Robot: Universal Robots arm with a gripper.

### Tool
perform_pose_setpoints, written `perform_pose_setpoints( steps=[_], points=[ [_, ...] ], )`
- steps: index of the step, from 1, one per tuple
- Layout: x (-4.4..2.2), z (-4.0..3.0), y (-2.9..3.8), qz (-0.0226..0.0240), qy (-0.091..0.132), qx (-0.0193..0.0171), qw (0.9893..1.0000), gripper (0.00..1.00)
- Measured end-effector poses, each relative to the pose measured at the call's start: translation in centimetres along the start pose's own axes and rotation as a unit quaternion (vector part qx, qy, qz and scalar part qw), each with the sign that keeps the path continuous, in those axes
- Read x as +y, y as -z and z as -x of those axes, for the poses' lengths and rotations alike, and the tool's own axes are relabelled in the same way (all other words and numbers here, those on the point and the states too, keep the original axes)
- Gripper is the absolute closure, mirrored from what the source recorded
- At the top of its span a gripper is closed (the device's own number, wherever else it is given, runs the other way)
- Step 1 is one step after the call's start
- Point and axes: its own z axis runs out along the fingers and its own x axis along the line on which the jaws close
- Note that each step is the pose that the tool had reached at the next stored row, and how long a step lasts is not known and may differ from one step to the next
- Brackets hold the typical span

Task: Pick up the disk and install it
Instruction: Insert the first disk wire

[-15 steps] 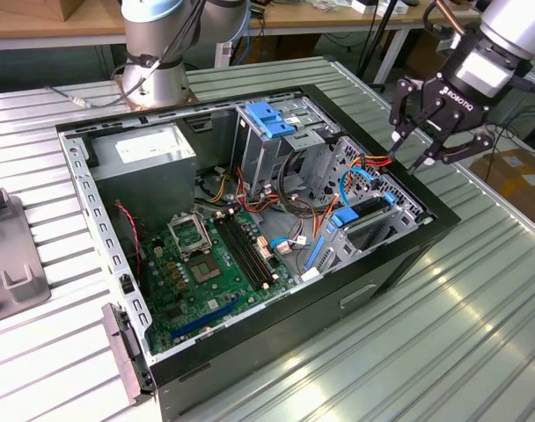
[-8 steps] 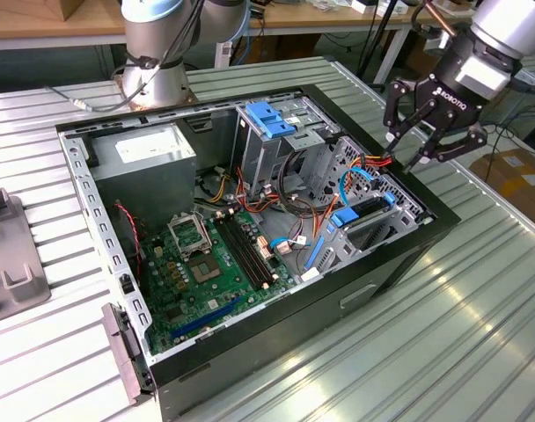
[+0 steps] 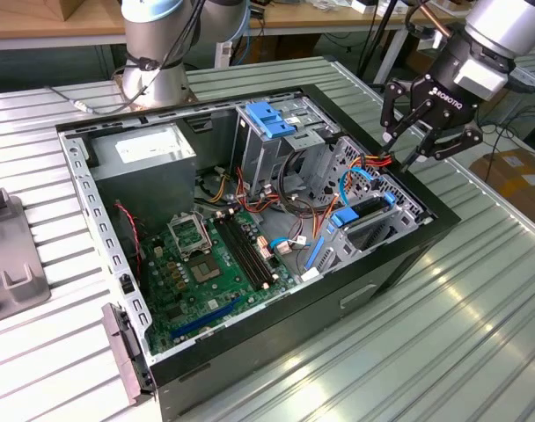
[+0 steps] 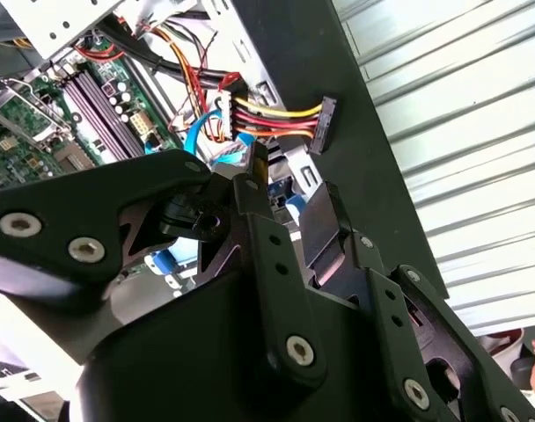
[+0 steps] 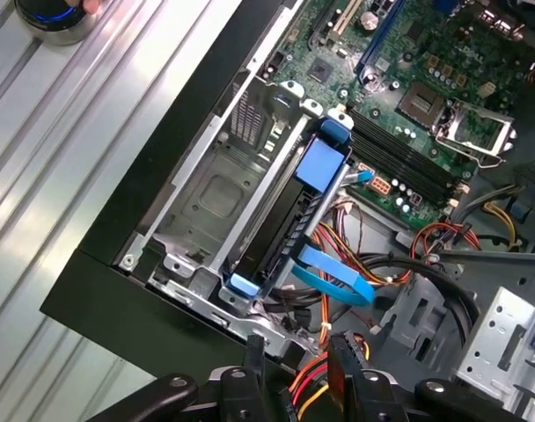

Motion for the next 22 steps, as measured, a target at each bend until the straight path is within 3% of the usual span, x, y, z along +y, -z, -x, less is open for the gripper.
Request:
perform_pose_setpoints(
  steps=[9, 13, 20, 22],
  points=[
    [-1.25, 0.11, -0.36, 0.0031, 0.023, 0.0023, 0.9997, 0.58],
    [-1.51, -0.06, -0.47, 0.0070, 0.054, 0.0052, 0.9985, 0.58],
    [-1.92, -0.30, -0.67, 0.0102, 0.080, 0.0074, 0.9967, 0.58],
    [-1.93, -0.32, -0.76, 0.0117, 0.092, 0.0085, 0.9957, 0.58]
  ],
)
